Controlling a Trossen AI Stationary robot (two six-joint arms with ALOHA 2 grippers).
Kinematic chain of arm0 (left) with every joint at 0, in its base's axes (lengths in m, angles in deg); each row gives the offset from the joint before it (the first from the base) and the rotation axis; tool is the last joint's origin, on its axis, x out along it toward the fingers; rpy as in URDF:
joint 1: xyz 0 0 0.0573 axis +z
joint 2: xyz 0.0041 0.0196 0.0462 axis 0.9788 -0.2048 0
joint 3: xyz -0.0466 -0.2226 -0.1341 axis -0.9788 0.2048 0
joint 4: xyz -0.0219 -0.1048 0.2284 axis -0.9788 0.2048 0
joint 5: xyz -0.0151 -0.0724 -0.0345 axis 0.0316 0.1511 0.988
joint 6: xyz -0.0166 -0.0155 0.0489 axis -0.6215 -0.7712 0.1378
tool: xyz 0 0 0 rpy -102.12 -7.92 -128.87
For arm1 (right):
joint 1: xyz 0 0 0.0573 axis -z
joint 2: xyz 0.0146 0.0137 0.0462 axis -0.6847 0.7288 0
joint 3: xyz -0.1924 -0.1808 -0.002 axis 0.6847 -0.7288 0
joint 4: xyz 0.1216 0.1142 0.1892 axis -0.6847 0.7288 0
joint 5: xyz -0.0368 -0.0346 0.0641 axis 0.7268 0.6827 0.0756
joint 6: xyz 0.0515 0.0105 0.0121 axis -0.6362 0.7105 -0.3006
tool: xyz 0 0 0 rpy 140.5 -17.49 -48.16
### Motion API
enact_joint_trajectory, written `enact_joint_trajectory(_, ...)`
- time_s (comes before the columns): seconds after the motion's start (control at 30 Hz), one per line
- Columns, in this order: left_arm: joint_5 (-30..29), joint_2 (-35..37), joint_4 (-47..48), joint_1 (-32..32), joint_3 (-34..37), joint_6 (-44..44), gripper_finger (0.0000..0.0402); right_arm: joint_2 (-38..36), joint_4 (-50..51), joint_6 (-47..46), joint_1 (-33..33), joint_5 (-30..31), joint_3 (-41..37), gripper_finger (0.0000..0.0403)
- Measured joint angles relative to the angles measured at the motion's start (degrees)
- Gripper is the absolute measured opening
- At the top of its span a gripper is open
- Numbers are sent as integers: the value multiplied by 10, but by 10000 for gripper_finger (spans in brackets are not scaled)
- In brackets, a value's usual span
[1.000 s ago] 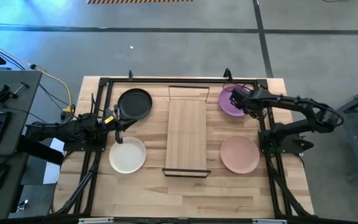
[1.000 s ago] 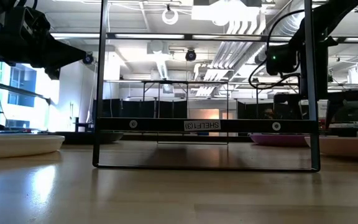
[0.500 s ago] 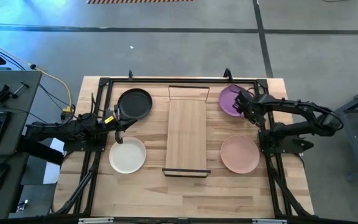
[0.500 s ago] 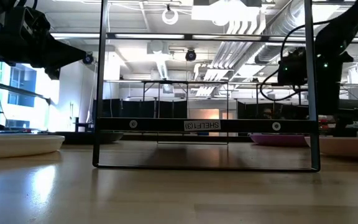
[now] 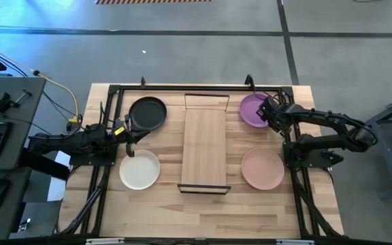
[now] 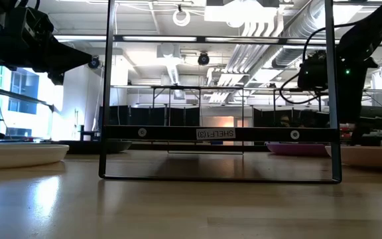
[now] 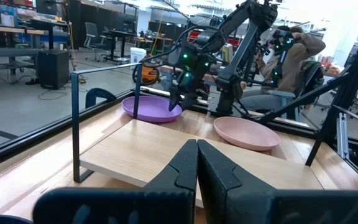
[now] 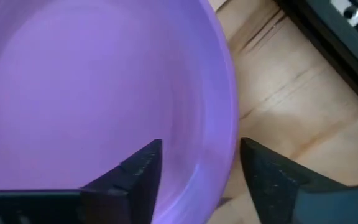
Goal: Place and stack plates onto a shelf
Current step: Put the violet plate on the shelf
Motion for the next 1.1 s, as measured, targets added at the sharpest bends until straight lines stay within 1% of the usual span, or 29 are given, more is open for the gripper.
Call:
enact_joint_trajectory(0.27, 0, 0, 0, 0, 0, 0, 0, 7, 6, 16, 6, 11, 0, 29)
enact_joint_trajectory(0.33, 0, 0, 0, 0, 0, 0, 0, 6, 6, 16, 6, 14, 0, 9)
enact_joint_trajectory(0.47, 0, 0, 0, 0, 0, 0, 0, 3, 10, 20, 6, 12, 0, 15)
enact_joint_trajectory(0.53, 0, 0, 0, 0, 0, 0, 0, -4, 12, 34, 6, 11, 0, 8)
enact_joint_trajectory(0.67, 0, 0, 0, 0, 0, 0, 0, -39, 39, 47, 4, 6, 0, 4)
enact_joint_trajectory(0.8, 0, 0, 0, 0, 0, 0, 0, -96, 90, 62, -5, 6, 0, 1)
enact_joint_trajectory(0.97, 0, 0, 0, 0, 0, 0, 0, -182, 165, 60, -29, 10, 0, 0)
enact_joint_trajectory(1.1, 0, 0, 0, 0, 0, 0, 0, -246, 188, 56, -56, -2, 0, 1)
